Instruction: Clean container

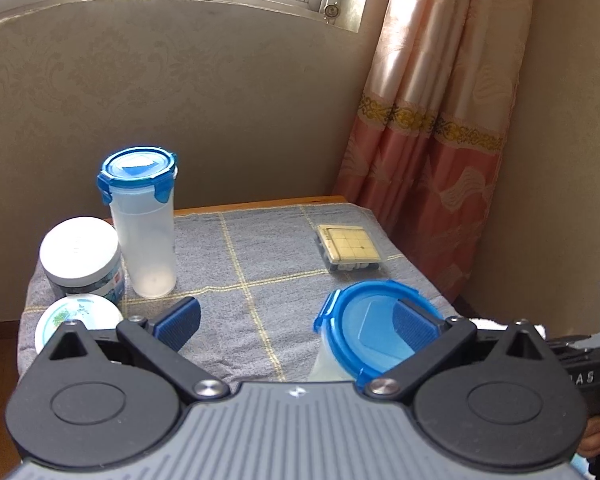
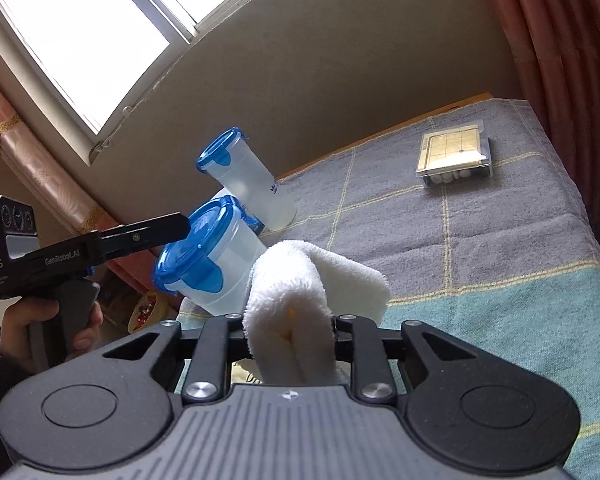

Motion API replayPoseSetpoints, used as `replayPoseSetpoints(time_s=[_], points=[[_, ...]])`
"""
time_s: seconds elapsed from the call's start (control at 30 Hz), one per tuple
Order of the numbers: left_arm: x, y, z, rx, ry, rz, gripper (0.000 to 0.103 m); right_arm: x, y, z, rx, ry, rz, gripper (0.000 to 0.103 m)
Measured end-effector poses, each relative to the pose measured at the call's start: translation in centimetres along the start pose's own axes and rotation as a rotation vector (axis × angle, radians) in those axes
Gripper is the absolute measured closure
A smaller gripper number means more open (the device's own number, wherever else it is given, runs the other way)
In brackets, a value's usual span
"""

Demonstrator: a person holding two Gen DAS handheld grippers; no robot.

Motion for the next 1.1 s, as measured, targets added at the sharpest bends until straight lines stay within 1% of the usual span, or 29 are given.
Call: replayPoseSetpoints(time_s=[0.13,0.23,0.3,0.43,0.57,0.67,0.8,1.1], points=[[0.2,0.5,-0.6,0.034,-0.005,0.000,0.001,-0.5,-1.6,0.7,-0.025,-0.029,-0.069,0.076],[0.6,0.8,-0.9,0.053,-0.011,0.004,0.001,0.1,-3.4,1.3,-0.055,-0.070,-0.138,0.076],[1.0,1.0,-1.0,0.062,-0.015,0.009,0.001,1.2,-4.5,1.8,-0.069,-0.104,-0.179,0.076],[1.7,1.3,-1.1,0.082,-0.032,0.011,0.001,4.3,-6.1,2.4,-0.102,-0.161,-0.223,0.076],[1.9,1.1,-1.1,0.067,-0.044,0.019,0.001,7.3,-5.7,2.2,-0.082,-0.194,-0.211,0.076],[1.9,1.0,-1.1,0.063,-0.048,0.023,0.000,8.0,-4.5,1.8,-0.047,-0.180,-0.186,0.076],[2.0,0.8,-1.1,0.052,-0.052,0.021,0.000,7.4,-2.6,1.5,0.017,-0.156,-0.170,0.076],[1.9,0.9,-1.2,0.055,-0.049,0.010,0.000,4.7,-1.1,1.3,0.040,-0.110,-0.116,0.076]])
Point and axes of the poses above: each gripper's, at about its wrist camera, not at the fingertips, and x roughly the way its jaws point, y to its right, z to its underside, the point moved 1 cm from there along x, roughly the way its jaws point, and after that the axes turned 3 degrees about -z, right-handed, at the moved point
